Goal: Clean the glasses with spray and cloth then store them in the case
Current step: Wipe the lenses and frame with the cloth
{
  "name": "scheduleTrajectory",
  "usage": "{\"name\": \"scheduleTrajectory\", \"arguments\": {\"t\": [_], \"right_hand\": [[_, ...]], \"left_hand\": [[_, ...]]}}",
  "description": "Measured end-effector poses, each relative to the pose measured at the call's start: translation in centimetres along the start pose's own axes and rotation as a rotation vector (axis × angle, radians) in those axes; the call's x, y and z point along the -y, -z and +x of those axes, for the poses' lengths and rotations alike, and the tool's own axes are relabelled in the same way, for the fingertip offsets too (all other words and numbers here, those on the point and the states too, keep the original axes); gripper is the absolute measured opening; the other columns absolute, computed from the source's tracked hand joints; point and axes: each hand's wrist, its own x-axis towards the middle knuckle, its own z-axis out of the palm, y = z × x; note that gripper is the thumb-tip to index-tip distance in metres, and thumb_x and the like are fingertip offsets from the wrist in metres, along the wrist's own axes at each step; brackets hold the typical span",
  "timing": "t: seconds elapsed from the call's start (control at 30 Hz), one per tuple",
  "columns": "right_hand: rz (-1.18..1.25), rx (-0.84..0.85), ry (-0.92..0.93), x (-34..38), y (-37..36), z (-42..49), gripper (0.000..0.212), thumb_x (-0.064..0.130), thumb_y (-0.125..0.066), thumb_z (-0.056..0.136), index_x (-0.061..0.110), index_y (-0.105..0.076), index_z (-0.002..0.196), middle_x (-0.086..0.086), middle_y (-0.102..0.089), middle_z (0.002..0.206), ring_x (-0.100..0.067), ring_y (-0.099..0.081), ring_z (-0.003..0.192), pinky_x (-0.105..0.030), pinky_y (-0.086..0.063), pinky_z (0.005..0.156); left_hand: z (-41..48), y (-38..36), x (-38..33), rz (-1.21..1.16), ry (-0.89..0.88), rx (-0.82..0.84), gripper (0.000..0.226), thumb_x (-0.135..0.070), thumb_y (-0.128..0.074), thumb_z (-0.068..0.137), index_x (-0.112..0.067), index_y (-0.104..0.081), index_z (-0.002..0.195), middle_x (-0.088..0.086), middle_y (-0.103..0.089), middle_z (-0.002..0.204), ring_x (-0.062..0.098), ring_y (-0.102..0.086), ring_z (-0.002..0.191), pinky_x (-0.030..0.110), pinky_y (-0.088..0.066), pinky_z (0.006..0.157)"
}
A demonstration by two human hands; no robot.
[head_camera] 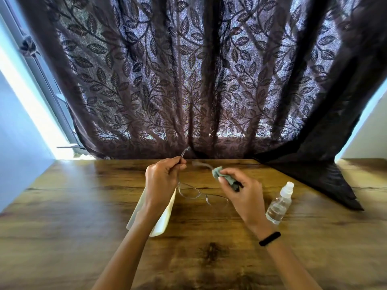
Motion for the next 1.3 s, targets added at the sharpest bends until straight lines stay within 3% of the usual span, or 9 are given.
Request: {"name": "scheduleTrajectory", "arguments": {"t": [0.13,0.23,0.4,0.5,0.7,0.93,1.0,1.17,1.3], "right_hand": [[0.262,-0.260,-0.233,-0.7,0.8,0.7,0.021,0.004,-0.069,0.079,0.022,-0.065,0.089,0.010,-0.069,0.085,-0.004,-0.067,0.076,-0.011,-0.051,0.062],[0.373,-0.274,-0.376,-1.4,0.9,0.7,0.019,0.007,-0.072,0.076,0.023,-0.065,0.085,0.006,-0.071,0.088,-0.007,-0.069,0.081,-0.017,-0.055,0.068],[0.356,-0.282,-0.453,-2.3,0.7,-0.1,0.020,0.010,-0.070,0.078,0.028,-0.064,0.084,0.000,-0.071,0.094,-0.007,-0.067,0.084,-0.016,-0.054,0.069],[0.065,-0.282,-0.223,-2.2,1.2,-0.4,0.018,0.011,-0.069,0.080,0.026,-0.063,0.088,0.006,-0.067,0.092,-0.006,-0.063,0.084,-0.017,-0.052,0.072],[-0.573,0.041,0.503,-1.3,1.2,-0.9,0.018,0.010,-0.066,0.075,0.006,-0.069,0.092,-0.006,-0.070,0.089,-0.017,-0.065,0.082,-0.023,-0.053,0.074],[-0.191,-0.272,0.047,-1.8,2.0,-0.4,0.011,0.005,-0.069,0.079,0.004,-0.066,0.089,-0.002,-0.065,0.091,-0.016,-0.061,0.083,-0.025,-0.050,0.074],[-0.214,-0.300,0.110,-1.7,2.4,-0.4,0.012,0.011,-0.067,0.081,0.002,-0.066,0.090,-0.004,-0.065,0.092,-0.013,-0.058,0.087,-0.020,-0.047,0.079],[-0.561,0.012,0.558,-1.1,1.3,-1.5,0.020,0.011,-0.067,0.075,0.006,-0.067,0.094,-0.009,-0.070,0.093,-0.015,-0.059,0.091,-0.022,-0.048,0.083],[-0.708,0.304,0.568,-2.1,0.3,-1.6,0.034,0.006,-0.080,0.061,0.010,-0.070,0.093,-0.003,-0.070,0.096,-0.018,-0.066,0.088,-0.024,-0.057,0.066]], "left_hand": [[0.1,0.9,0.9,0.040,0.038,-0.003,0.006,-0.002,-0.068,0.080,-0.007,-0.072,0.082,-0.007,-0.067,0.067,0.002,-0.061,0.062,0.014,-0.050,0.059],[0.0,1.0,1.0,0.058,0.033,0.025,0.008,-0.003,-0.067,0.082,-0.008,-0.072,0.086,-0.003,-0.070,0.071,0.001,-0.062,0.061,0.011,-0.049,0.060],[0.4,0.5,0.7,0.210,0.056,0.036,0.016,-0.014,-0.064,0.087,-0.013,-0.072,0.100,0.001,-0.073,0.089,0.017,-0.068,0.078,0.031,-0.053,0.064],[0.7,0.4,0.3,0.283,0.014,0.029,0.015,-0.017,-0.063,0.087,-0.017,-0.072,0.100,-0.001,-0.073,0.090,0.021,-0.067,0.078,0.036,-0.053,0.061],[1.1,0.1,-0.4,0.327,-0.085,0.059,0.014,-0.014,-0.063,0.087,-0.014,-0.072,0.097,-0.001,-0.072,0.084,0.021,-0.066,0.073,0.040,-0.055,0.056],[1.3,0.4,-1.0,0.382,-0.119,0.013,0.010,-0.011,-0.065,0.086,-0.011,-0.072,0.092,0.002,-0.071,0.081,0.024,-0.066,0.067,0.035,-0.052,0.050],[1.5,0.3,-1.1,0.399,-0.118,0.010,0.009,-0.012,-0.065,0.085,-0.011,-0.072,0.091,0.003,-0.071,0.080,0.025,-0.066,0.067,0.035,-0.052,0.049],[1.6,-0.4,-1.6,0.402,-0.117,0.035,0.009,-0.012,-0.063,0.087,-0.011,-0.071,0.088,0.003,-0.070,0.079,0.027,-0.064,0.069,0.041,-0.053,0.050],[1.6,-0.6,-2.5,0.364,-0.154,0.043,0.011,-0.012,-0.062,0.087,-0.013,-0.072,0.092,0.000,-0.071,0.080,0.023,-0.065,0.069,0.037,-0.053,0.051]]}}
